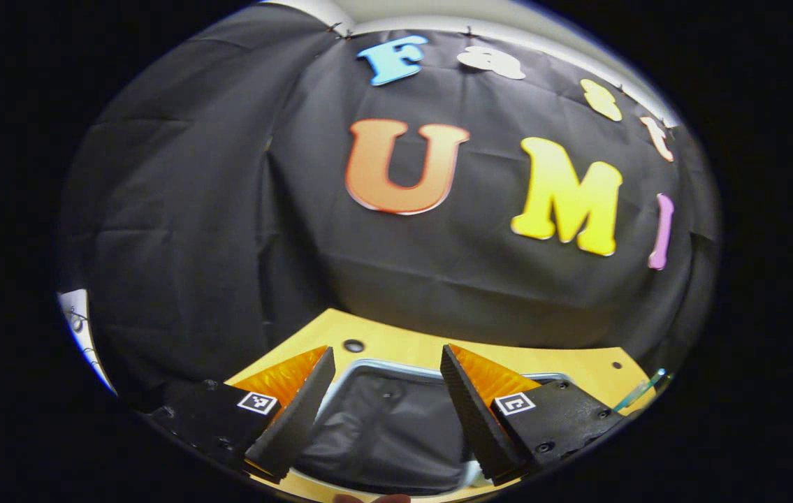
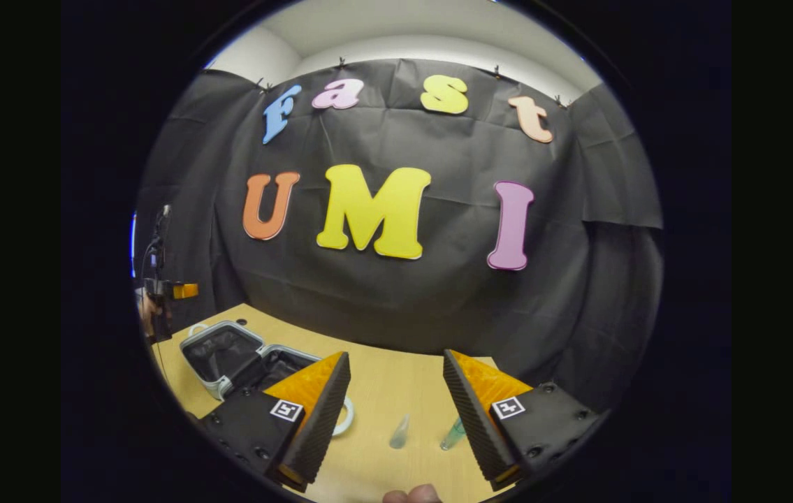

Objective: First open the suitcase, pack the skin care products into it, and then close the suitcase.

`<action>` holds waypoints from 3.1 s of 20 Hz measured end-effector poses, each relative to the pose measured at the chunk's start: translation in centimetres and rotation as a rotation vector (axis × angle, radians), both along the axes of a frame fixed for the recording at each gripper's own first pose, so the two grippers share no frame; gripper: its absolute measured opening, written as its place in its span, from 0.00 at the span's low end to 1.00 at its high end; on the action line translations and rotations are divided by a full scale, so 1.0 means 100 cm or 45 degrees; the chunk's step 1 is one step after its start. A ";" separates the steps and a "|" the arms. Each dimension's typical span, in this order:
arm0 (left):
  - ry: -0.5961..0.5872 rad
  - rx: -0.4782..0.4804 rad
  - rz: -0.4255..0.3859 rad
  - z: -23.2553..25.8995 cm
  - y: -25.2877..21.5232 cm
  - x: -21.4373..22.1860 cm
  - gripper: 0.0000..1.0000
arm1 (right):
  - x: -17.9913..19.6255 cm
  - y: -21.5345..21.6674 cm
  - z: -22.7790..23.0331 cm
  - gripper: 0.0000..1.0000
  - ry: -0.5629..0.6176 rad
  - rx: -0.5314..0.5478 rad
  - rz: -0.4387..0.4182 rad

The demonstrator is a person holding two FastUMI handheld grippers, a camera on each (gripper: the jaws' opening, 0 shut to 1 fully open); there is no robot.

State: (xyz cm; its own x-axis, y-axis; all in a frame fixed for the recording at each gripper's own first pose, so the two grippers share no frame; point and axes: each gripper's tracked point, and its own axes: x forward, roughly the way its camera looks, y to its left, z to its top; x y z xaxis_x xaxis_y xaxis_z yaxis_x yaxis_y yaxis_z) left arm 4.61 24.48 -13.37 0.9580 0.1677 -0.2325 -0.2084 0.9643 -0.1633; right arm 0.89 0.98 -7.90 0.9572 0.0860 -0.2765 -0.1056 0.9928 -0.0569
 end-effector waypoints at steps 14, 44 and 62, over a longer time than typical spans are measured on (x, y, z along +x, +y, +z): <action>-0.025 0.027 -0.387 0.001 -0.346 -0.035 0.98 | -0.025 -0.139 -0.046 0.78 0.064 -0.017 -0.077; 0.616 0.149 -0.695 -0.234 -0.514 0.039 0.49 | -0.045 -0.248 -0.119 0.80 0.347 -0.042 -0.221; 0.669 -0.061 -0.516 -0.105 -0.396 -0.092 0.36 | 0.041 -0.120 -0.291 0.80 0.609 0.140 0.076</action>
State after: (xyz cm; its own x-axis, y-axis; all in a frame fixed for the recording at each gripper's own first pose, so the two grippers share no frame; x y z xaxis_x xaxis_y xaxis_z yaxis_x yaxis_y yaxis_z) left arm -4.62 -15.12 -23.85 0.7005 -0.2041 -0.6838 0.1054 0.9773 -0.1837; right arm 4.95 -11.04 -36.98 0.7179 0.1899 -0.6698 -0.1511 0.9816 0.1164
